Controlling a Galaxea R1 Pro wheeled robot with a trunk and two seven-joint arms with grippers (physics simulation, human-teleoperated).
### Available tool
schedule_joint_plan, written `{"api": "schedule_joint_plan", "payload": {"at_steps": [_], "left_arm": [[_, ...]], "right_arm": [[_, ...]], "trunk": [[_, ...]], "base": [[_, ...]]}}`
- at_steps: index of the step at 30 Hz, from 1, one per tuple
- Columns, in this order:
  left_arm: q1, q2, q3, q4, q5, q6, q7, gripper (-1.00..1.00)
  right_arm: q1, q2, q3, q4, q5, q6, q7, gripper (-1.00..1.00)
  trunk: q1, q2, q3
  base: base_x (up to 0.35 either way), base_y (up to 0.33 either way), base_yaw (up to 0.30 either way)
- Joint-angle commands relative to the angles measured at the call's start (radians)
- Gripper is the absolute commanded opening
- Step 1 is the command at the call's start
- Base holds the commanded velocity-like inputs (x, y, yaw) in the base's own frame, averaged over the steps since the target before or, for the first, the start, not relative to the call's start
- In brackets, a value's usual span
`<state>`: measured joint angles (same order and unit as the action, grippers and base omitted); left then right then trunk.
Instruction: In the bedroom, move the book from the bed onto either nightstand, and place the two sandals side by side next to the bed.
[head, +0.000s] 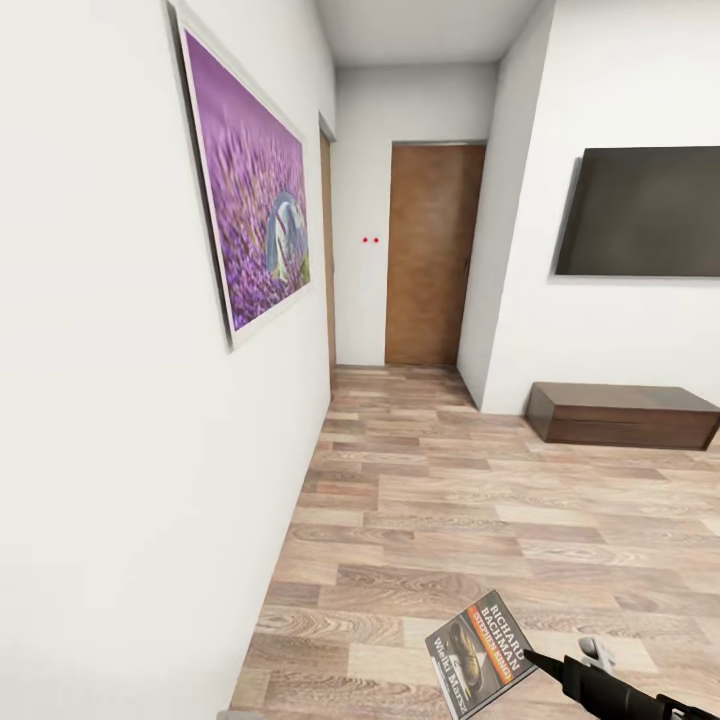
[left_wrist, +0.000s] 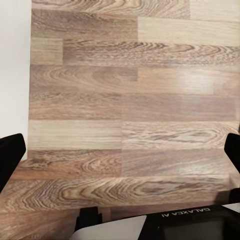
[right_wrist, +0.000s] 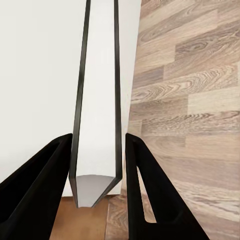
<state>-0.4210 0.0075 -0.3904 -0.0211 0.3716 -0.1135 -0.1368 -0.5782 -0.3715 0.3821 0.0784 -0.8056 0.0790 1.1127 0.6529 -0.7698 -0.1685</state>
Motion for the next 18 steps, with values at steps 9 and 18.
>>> {"api": "schedule_joint_plan", "payload": {"at_steps": [9,18], "left_arm": [[-0.001,0.000,-0.009,0.001,0.010,-0.003,-0.004,1.00],[-0.001,0.000,-0.008,0.001,0.010,-0.003,-0.004,1.00]], "right_arm": [[-0.002,0.000,0.006,0.003,-0.010,0.008,0.005,-1.00],[-0.002,0.000,0.005,0.003,-0.010,0.008,0.005,-1.00]], "trunk": [[0.000,-0.001,-0.002],[0.000,-0.001,-0.002]], "base": [[0.157,0.001,0.000],[0.259,0.000,0.000]]}}
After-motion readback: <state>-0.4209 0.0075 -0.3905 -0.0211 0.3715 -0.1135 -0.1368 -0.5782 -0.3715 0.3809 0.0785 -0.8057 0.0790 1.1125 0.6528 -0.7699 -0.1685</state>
